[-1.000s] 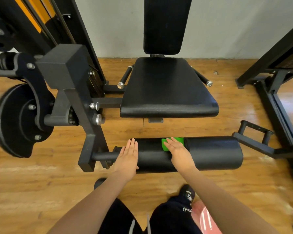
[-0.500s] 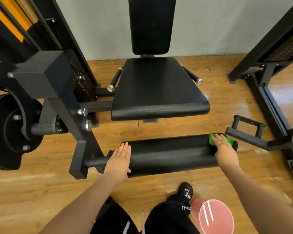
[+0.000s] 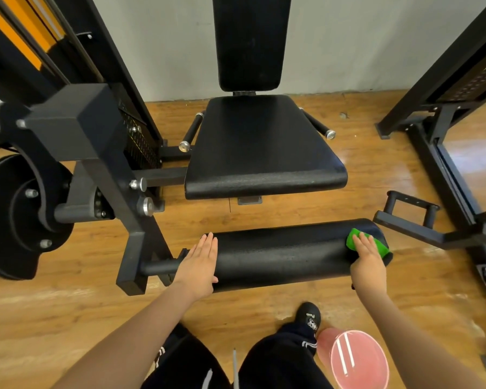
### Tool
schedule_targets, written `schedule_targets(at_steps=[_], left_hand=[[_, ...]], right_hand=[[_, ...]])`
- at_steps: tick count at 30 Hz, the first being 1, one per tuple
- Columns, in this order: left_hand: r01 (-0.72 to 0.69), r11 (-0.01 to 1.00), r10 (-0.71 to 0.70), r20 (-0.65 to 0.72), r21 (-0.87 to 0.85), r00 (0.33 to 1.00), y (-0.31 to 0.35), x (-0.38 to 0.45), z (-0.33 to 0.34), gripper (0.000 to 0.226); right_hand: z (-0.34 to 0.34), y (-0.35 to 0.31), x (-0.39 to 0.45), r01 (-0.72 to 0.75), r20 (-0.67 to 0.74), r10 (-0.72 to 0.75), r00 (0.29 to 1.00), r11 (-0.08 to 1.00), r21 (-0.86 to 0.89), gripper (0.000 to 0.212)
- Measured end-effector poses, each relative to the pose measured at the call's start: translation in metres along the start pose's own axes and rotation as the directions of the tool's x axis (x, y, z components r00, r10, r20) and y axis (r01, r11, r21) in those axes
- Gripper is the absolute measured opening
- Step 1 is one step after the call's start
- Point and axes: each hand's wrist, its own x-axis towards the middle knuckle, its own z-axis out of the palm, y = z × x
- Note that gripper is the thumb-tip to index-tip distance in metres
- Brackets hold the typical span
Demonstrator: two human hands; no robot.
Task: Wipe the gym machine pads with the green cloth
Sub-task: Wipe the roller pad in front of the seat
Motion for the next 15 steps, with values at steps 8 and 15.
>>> schedule_targets(at_steps=[8, 15], left_hand=[[0.053, 0.999, -0.053, -0.061, 0.002, 0.997, 0.014, -0.017, 0.023, 0.109], [0.047, 0.997, -0.044, -0.056, 0.058, 0.997, 0.009, -0.008, 0.020, 0.101]], right_hand=[[0.009, -0.020, -0.020, 0.057, 0.022, -0.057, 0.998, 0.998, 0.013, 0.070], [0.024, -0.060, -0.039, 0.233, 0.031, -0.237, 0.971, 0.967, 0.101, 0.061]])
